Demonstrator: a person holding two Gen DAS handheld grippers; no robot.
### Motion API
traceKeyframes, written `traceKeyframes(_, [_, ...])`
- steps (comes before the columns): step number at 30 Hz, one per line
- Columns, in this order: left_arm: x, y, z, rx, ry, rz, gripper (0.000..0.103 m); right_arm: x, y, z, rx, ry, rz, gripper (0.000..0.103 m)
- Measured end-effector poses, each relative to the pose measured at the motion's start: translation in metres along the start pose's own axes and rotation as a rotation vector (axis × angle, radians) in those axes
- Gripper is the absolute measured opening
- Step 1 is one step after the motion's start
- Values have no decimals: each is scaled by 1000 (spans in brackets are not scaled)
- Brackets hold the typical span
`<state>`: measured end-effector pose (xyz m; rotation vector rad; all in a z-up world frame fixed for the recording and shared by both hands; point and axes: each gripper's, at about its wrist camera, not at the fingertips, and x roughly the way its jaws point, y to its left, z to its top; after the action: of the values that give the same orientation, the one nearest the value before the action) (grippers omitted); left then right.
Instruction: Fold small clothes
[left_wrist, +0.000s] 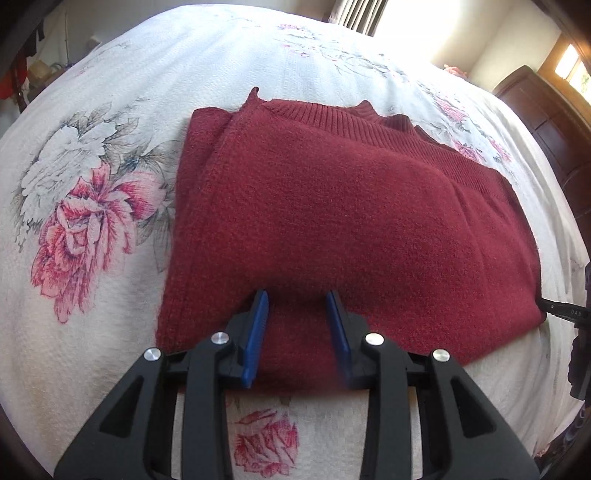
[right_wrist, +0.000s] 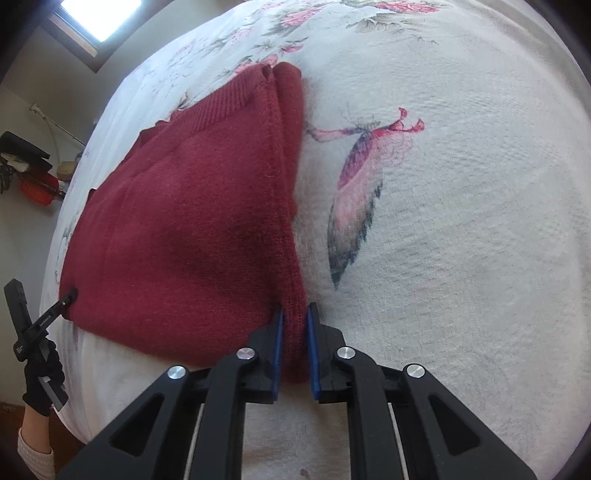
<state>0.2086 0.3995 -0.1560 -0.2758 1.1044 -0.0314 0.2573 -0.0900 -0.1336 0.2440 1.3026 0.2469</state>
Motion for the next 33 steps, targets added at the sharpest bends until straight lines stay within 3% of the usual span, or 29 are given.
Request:
traceKeyframes(3, [-2, -2, 1, -11, -1, 1, 35, -3, 2, 3, 1, 6, 12, 18])
traceKeyframes(5, [-7, -6, 3, -24, -5, -14, 48, -17, 1, 5, 10, -16, 34, 29])
traceKeyframes(7, [-14, -14, 8, -17, -32, -11, 60, -34, 2, 11, 21, -57, 94, 48])
traceKeyframes(10, [-20, -25, 18, -1, -57, -9, 65, -47, 2, 26, 39, -86, 112, 51])
traceKeyframes(19, [-1, -32, 42, -10, -36, 12, 65, -12, -6, 58, 106, -6, 137, 52])
traceKeyframes(27, [22, -20, 41, -4, 5, 23, 65, 14, -11, 60, 135, 17, 172, 51])
traceKeyframes(29, [25, -23, 39, 29, 5, 35, 67, 19, -9, 59, 134, 19, 184, 46])
traceKeyframes(31, [25, -25, 38, 49, 3, 42, 67, 25, -6, 58, 137, 31, 199, 34])
traceKeyframes(33, [26, -25, 38, 53, 4, 35, 67, 29, -4, 58, 133, 25, 169, 30])
